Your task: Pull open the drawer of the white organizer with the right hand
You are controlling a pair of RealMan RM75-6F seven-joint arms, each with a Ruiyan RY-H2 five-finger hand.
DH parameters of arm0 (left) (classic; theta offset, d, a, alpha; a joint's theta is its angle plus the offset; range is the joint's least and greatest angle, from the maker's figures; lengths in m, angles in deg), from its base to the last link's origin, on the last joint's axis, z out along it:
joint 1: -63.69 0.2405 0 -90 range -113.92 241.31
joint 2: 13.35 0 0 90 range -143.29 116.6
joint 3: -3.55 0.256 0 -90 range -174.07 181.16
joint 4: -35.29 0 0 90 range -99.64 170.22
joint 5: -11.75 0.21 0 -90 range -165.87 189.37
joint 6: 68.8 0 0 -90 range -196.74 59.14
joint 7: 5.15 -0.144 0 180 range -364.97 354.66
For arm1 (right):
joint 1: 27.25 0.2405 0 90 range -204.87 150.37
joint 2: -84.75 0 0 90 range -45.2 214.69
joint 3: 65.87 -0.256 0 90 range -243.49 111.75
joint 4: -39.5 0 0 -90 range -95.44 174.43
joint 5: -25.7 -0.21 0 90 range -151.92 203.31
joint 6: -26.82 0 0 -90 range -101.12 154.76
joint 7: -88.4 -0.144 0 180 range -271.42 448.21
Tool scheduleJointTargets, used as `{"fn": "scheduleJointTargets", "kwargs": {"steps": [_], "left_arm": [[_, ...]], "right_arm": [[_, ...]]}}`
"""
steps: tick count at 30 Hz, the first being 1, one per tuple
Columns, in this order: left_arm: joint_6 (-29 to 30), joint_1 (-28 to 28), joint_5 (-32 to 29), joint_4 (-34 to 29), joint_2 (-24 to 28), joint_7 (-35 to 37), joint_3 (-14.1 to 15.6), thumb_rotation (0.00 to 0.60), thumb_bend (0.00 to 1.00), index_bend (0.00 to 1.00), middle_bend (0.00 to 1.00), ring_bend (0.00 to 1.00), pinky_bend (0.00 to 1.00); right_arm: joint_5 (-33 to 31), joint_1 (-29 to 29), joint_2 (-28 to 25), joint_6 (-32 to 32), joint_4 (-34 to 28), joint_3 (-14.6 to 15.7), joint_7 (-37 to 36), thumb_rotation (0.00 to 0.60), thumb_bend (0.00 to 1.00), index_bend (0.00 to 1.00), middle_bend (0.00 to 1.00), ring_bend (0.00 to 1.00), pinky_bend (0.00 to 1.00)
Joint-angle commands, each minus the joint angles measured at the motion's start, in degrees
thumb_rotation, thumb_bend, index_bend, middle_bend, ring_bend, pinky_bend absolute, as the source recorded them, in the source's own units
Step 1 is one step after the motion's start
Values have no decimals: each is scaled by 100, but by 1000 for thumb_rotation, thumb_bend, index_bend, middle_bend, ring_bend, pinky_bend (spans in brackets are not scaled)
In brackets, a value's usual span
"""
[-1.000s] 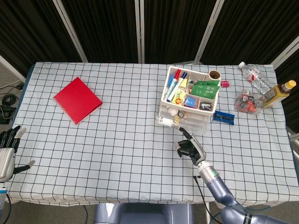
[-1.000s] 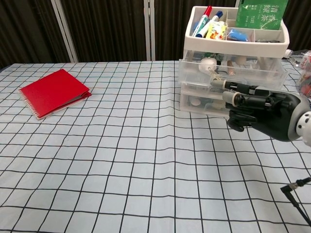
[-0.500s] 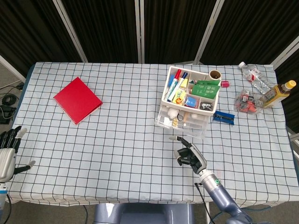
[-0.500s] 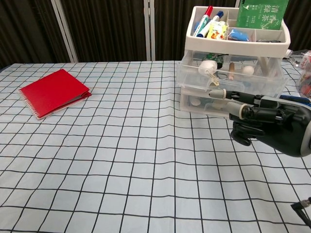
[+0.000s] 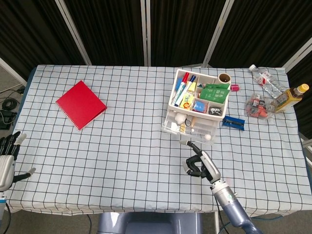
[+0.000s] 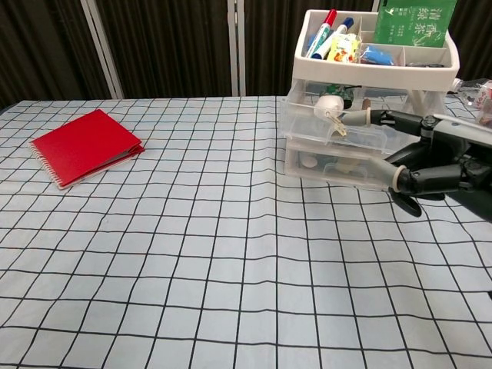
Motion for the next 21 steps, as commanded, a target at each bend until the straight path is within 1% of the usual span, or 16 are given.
{"fn": "scheduleJointTargets", "kwargs": {"steps": [1,4,6,8,11,15,21], "left_arm": [[48,25,28,-21,22,18,0,600,1,0,0,0,0],[88,43,44,-40,43,32,-3,600,1,0,0,0,0],[98,50,47,-50,53,37,-3,600,1,0,0,0,0],[106,59,55,-67,71,51,3,600,2,0,0,0,0],[168,87,88,-88,103,90,-1,600,2,0,0,0,0],[188,100,102,-92,127,120,-1,600,2,0,0,0,0],[181,103,77,-91,147,156,-18,600,2,0,0,0,0]], "right_arm": [[-152,-33,-61,482,-446,-4,2024,600,409,158,912,926,778],[-407,20,-66,611,-721,-89,3021,600,406,137,912,926,777],[-585,72,-39,670,-842,-146,3558,600,403,132,912,926,777],[-924,168,-14,669,-977,-235,4159,600,401,128,912,926,778],[-1742,428,84,624,-1116,-483,5073,600,399,118,912,926,778],[-2466,682,210,663,-1174,-676,5610,600,399,113,912,926,778],[-3076,922,251,668,-1165,-781,5882,600,400,113,913,926,779]]}}
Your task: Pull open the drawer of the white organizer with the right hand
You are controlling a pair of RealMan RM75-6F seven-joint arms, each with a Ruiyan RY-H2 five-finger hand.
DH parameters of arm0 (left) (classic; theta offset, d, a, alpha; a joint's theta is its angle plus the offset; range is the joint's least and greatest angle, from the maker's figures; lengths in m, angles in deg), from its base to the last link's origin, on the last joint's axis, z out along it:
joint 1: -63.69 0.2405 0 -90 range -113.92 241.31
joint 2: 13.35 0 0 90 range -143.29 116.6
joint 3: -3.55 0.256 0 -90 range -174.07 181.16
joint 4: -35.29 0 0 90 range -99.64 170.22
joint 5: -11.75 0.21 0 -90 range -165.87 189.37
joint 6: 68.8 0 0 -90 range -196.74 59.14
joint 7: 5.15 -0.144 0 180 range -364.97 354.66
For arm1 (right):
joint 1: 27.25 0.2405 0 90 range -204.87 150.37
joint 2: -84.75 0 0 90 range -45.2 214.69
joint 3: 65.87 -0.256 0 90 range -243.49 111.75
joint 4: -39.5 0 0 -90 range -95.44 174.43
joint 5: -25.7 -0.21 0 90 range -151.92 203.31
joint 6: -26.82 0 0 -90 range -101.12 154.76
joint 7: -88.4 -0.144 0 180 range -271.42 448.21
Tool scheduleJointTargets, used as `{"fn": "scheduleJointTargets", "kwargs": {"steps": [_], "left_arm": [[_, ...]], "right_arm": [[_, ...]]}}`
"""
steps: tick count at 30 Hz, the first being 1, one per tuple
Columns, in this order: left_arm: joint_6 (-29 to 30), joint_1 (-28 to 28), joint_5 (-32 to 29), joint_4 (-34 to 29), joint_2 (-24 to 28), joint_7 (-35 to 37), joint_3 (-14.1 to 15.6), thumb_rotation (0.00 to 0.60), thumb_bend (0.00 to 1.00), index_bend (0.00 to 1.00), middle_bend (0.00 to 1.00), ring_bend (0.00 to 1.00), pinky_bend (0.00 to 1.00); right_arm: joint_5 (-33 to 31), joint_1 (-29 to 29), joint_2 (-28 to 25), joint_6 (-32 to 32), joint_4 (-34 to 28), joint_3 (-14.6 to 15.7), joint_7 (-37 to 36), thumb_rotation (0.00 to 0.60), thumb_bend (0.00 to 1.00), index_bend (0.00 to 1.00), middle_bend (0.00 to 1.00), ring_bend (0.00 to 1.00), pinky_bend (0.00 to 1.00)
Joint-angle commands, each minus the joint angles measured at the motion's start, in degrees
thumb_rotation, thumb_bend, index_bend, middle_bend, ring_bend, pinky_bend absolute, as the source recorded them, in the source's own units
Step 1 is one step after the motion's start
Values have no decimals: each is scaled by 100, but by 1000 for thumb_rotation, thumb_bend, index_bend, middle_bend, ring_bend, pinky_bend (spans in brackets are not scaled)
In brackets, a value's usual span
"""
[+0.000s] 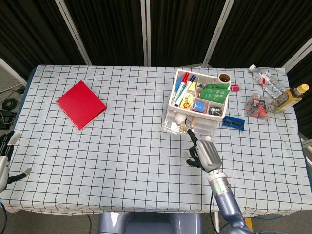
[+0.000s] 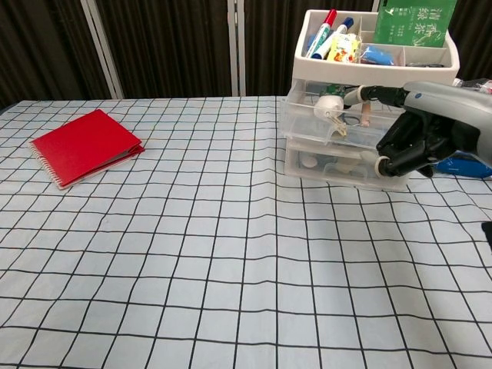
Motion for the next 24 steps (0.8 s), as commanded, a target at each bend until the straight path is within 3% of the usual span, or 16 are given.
{"fn": "scheduleJointTargets", "kwargs": {"steps": [1,6,18,24], "left_arm": [[-2,2,-8,0,6,16,-5,600,2,0,0,0,0],[-1,5,-3,1,13,33,-9,600,2,0,0,0,0],[-6,8,5,6,24,67,-11,600,1,0,0,0,0],[-27,3,5,6,24,67,-7,600,1,0,0,0,0]], "right_arm": [[-414,247,82,48,0,-145,259,600,400,113,913,926,779],[-745,415,135,98,105,-171,339,600,401,121,913,926,779],[-675,534,226,308,115,-74,229,600,432,444,934,942,786],[-519,514,176,464,-31,46,195,600,441,488,938,944,786]]}}
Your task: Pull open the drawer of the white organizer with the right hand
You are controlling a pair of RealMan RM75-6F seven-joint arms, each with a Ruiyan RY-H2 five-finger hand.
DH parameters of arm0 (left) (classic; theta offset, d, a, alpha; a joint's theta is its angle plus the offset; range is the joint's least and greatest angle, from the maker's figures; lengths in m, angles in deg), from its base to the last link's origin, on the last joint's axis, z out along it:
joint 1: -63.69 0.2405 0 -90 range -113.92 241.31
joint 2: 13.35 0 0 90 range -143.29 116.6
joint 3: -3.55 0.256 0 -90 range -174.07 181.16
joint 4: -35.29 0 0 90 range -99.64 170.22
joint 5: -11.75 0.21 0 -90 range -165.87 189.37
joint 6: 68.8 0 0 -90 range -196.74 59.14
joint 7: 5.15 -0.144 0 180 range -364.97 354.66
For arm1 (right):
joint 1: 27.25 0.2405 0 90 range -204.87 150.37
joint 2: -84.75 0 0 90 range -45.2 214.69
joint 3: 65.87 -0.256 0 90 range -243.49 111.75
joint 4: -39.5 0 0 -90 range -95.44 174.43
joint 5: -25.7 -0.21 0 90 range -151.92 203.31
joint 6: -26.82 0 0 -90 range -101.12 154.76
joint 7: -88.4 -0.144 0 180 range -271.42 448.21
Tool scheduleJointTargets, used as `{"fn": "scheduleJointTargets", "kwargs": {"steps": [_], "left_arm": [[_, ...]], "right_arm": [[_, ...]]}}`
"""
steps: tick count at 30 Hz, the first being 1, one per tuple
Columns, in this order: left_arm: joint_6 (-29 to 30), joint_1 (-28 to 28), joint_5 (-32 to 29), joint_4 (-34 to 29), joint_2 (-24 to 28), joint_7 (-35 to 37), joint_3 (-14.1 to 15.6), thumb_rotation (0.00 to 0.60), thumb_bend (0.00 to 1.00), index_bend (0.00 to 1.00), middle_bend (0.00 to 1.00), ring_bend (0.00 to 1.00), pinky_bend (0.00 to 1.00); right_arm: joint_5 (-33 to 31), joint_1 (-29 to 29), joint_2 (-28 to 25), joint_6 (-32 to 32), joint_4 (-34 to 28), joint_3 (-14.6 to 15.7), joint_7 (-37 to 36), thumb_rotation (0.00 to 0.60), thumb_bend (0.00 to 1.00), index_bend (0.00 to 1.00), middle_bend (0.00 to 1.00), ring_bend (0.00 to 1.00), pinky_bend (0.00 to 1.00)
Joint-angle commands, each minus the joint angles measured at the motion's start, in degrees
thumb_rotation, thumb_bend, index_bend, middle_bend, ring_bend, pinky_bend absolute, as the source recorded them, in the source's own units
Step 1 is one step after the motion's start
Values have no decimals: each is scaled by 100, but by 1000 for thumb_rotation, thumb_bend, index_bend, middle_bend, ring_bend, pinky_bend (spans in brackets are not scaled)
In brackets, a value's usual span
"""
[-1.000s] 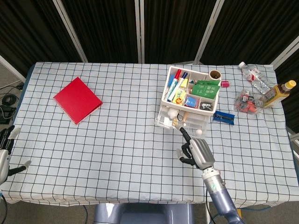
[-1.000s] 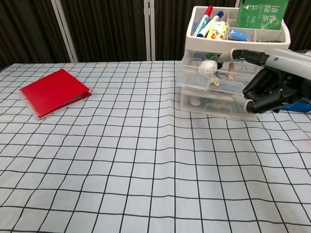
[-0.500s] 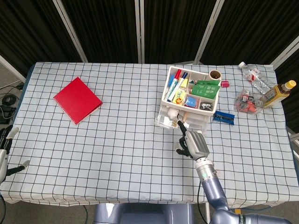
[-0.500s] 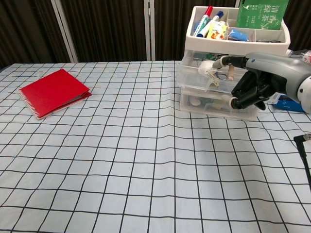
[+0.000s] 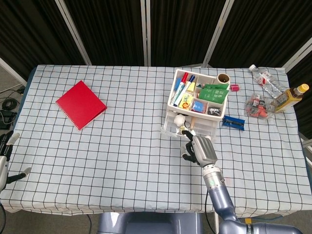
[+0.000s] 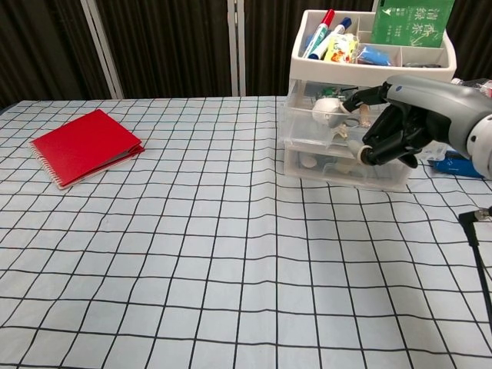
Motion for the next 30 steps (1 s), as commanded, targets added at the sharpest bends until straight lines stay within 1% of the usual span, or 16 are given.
{"fn": "scheduleJointTargets", "kwargs": {"steps": [1,9,19,25,30], "left_arm": [[1,1,-2,-1,-2,-3,-1,600,1,0,0,0,0],[-3,1,43,-19,-1,-23,24,600,2,0,0,0,0],[4,7,76,-34,4,-34,39,600,2,0,0,0,0],[2,10,71,-49,7,-54,42,600,2,0,0,0,0],[-19,5,46,-47,10,-46,34,600,3,0,0,0,0]], "right_arm": [[76,-27,-44,74,-86,85,1,600,442,492,938,944,786],[321,-215,-177,180,-235,375,-274,600,443,500,939,944,786],[837,-401,-338,287,-433,664,-532,600,439,492,932,941,785],[996,-448,-362,271,-477,774,-622,600,376,327,903,917,776],[1128,-508,-359,260,-444,890,-714,600,329,199,900,916,774]]}}
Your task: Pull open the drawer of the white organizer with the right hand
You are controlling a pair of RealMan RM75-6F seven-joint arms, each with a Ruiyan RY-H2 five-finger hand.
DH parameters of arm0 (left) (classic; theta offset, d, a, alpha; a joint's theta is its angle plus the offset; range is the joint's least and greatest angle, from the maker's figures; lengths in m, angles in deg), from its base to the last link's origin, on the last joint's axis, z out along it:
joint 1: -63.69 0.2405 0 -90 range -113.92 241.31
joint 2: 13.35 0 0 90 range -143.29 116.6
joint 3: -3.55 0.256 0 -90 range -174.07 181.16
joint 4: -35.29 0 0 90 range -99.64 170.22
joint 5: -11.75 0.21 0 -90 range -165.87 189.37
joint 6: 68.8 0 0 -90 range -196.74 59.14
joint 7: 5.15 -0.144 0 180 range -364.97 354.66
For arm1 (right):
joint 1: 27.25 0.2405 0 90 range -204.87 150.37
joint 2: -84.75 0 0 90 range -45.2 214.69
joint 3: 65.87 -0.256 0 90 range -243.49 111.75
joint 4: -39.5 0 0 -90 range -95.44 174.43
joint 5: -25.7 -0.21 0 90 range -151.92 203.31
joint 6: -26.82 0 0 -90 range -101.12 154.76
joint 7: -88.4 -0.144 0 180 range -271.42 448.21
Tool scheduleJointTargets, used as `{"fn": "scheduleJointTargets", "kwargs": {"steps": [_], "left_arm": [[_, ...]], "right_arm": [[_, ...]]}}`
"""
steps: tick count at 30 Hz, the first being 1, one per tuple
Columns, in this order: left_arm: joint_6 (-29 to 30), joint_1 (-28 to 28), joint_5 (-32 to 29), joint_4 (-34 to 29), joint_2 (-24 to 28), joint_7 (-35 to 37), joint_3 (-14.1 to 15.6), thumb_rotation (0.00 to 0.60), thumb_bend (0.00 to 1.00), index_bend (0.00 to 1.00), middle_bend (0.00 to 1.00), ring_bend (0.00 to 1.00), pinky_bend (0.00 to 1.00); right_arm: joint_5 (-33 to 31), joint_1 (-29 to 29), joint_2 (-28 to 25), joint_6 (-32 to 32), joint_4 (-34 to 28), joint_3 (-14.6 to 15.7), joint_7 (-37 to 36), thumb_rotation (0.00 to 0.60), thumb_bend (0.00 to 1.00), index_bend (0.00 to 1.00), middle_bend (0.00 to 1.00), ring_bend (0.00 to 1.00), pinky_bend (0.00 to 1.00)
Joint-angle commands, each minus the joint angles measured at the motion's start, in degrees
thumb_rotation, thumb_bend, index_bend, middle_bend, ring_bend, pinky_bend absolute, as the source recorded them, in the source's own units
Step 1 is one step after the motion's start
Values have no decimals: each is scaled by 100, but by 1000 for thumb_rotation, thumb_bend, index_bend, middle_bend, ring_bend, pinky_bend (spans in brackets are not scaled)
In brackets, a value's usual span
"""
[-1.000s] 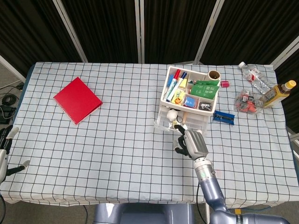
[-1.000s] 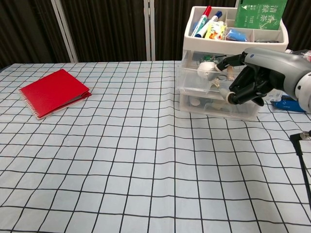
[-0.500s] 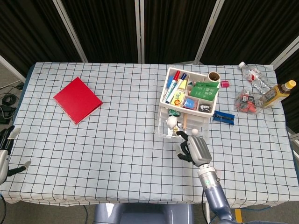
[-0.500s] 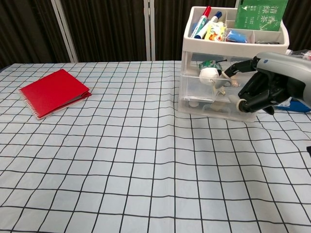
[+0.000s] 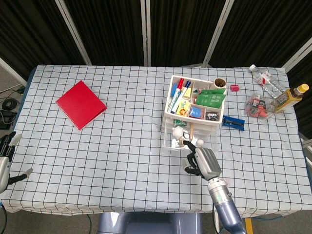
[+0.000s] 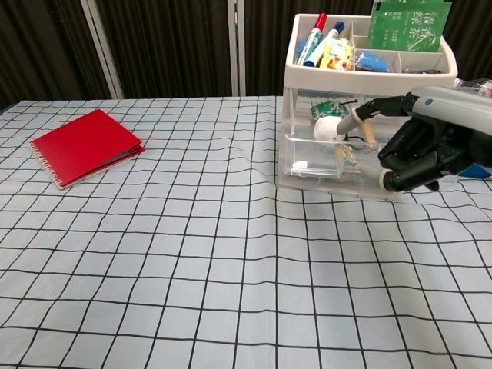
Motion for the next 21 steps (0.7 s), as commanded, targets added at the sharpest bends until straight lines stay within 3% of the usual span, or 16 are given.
{"fn": "scheduleJointTargets", "kwargs": {"steps": [1,5,10,14,17,21], "left_arm": [[-6,-2,-5,2,2,7,-2,600,3,0,0,0,0],[-12,-3,-9,3,6,15,-3,600,3,0,0,0,0],[-13,-4,-14,5,0,6,-7,600,2,0,0,0,0],[-11,-3,-10,1,-1,-22,-3,600,2,0,0,0,0],[14,4,7,-3,0,-14,-4,600,3,0,0,0,0],[52,18,29,2,9,17,-6,600,3,0,0,0,0]], "right_arm": [[46,-38,3,-7,34,47,-72,600,326,176,900,916,774],[147,-94,-20,-15,44,94,-212,600,314,98,900,916,774],[668,-230,-131,129,-200,236,-369,600,284,108,902,916,775],[921,-212,-222,233,-557,198,-87,600,178,141,911,920,778],[828,-101,-258,262,-811,-11,253,600,154,193,923,931,779],[202,295,-300,260,-1046,-612,1123,600,144,260,983,978,784]]}}
